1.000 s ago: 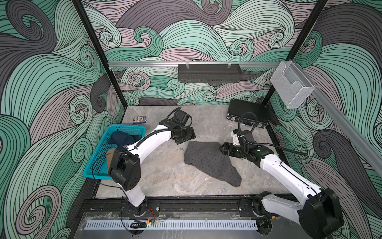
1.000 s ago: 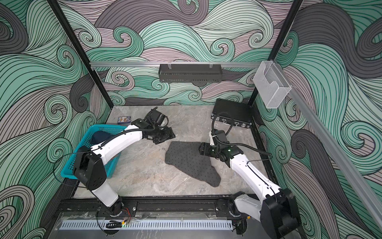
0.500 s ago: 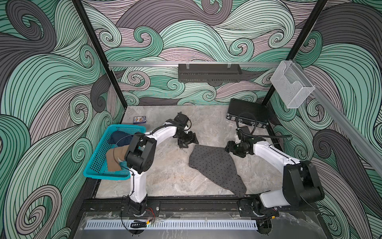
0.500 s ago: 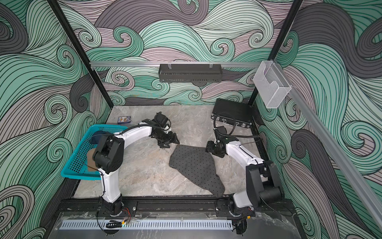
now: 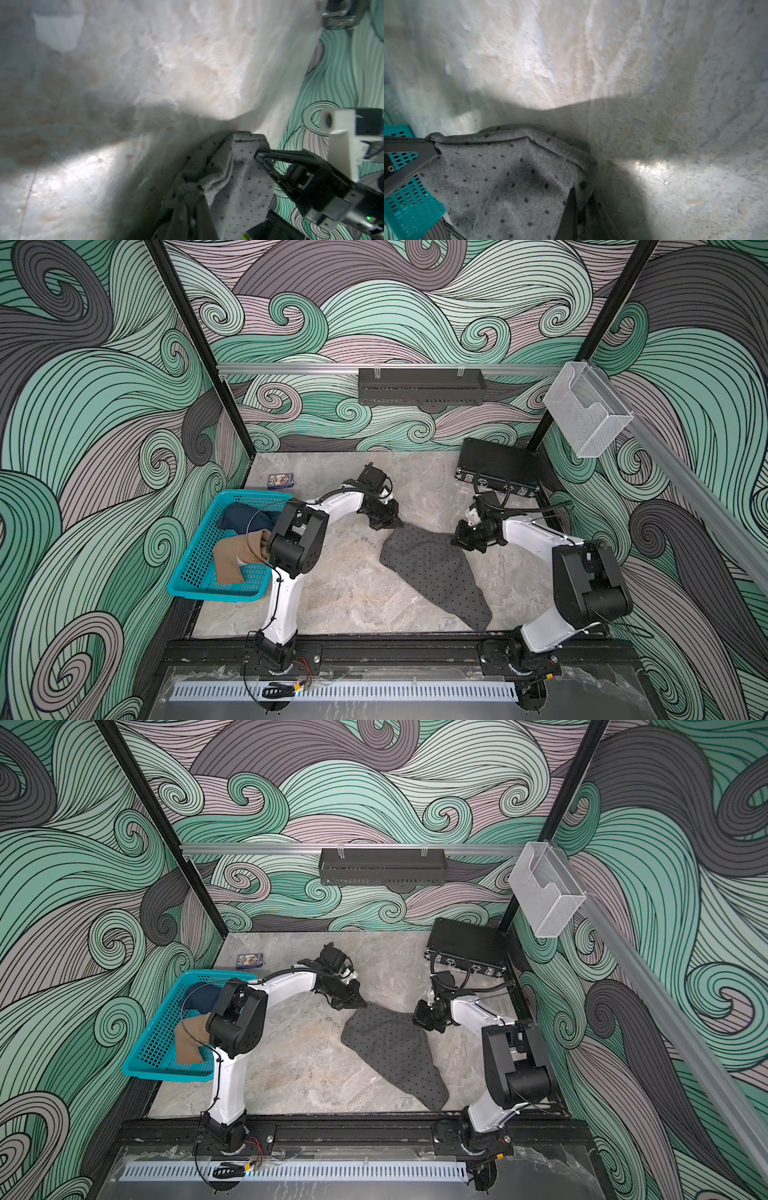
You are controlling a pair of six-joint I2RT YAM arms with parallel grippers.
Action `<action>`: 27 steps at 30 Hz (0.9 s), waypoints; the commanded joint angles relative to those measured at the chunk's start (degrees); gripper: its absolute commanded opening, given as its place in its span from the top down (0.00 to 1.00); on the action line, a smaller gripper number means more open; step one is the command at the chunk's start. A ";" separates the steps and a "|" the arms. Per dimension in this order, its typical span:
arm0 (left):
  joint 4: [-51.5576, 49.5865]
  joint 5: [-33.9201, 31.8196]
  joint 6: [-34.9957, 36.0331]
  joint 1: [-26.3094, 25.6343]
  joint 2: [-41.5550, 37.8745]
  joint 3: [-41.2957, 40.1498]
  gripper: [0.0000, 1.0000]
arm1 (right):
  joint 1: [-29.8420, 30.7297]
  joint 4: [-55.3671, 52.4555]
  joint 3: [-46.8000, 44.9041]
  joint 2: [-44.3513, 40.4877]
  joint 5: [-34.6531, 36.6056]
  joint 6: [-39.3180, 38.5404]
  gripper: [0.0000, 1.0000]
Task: Roll up the skirts
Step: Flatten out the skirt at the center of the board.
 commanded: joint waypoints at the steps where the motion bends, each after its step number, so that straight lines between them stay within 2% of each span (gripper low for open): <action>1: 5.72 1.49 -0.64 1.80 -10.11 8.32 1.00 | 0.52 5.15 8.11 -5.84 -1.59 1.57 1.00; 3: 3.51 -1.02 2.24 3.94 -13.77 15.91 1.00 | 1.29 5.40 15.49 -8.58 -0.36 -0.56 1.00; 6: 1.97 -9.09 10.03 4.94 -19.04 25.59 1.00 | 2.94 9.30 23.38 -12.58 3.57 -4.23 1.00; 10: 3.12 -13.82 18.67 4.91 -25.99 26.14 1.00 | 4.18 15.85 25.56 -15.61 2.71 -7.52 0.98; 11: 3.63 -14.28 19.75 4.78 -27.82 23.56 0.93 | 4.65 17.03 23.77 -16.61 2.80 -8.05 0.93; 13: 3.74 -15.46 20.85 4.58 -30.83 16.34 0.65 | 5.24 18.65 18.32 -18.05 3.78 -6.95 0.79; 14: 3.27 -16.62 20.66 4.48 -32.53 11.55 0.61 | 5.26 18.63 14.61 -18.81 4.26 -5.29 0.78; 15: 3.52 -18.03 19.08 4.41 -34.17 6.55 0.56 | 5.30 18.85 10.91 -19.41 4.61 -3.39 0.78; 16: 4.79 -18.88 16.50 4.40 -36.33 -0.27 0.42 | 5.29 19.80 6.26 -20.15 4.19 -1.14 0.75; 17: 5.69 -20.57 13.18 4.28 -39.42 -7.17 0.34 | 5.30 20.66 1.43 -20.79 3.19 0.56 0.68; 19: 4.68 -23.59 7.21 4.11 -42.94 -18.31 0.28 | 5.39 18.19 -5.36 -22.03 3.54 3.36 0.57; 21: 0.94 -26.77 1.63 4.13 -45.77 -27.02 0.25 | 5.39 13.71 -10.86 -23.54 4.37 4.88 0.49; 23: -2.95 -25.75 -4.06 4.78 -48.83 -34.21 0.22 | 5.05 7.52 -15.32 -25.27 5.98 5.71 0.43; 25: -2.85 -24.26 -6.55 4.85 -51.46 -39.88 0.22 | 3.53 4.15 -18.45 -27.93 5.93 5.49 0.41; 27: 0.65 -25.38 -8.98 4.93 -53.88 -44.94 0.19 | 2.78 2.44 -20.99 -32.34 8.85 7.50 0.34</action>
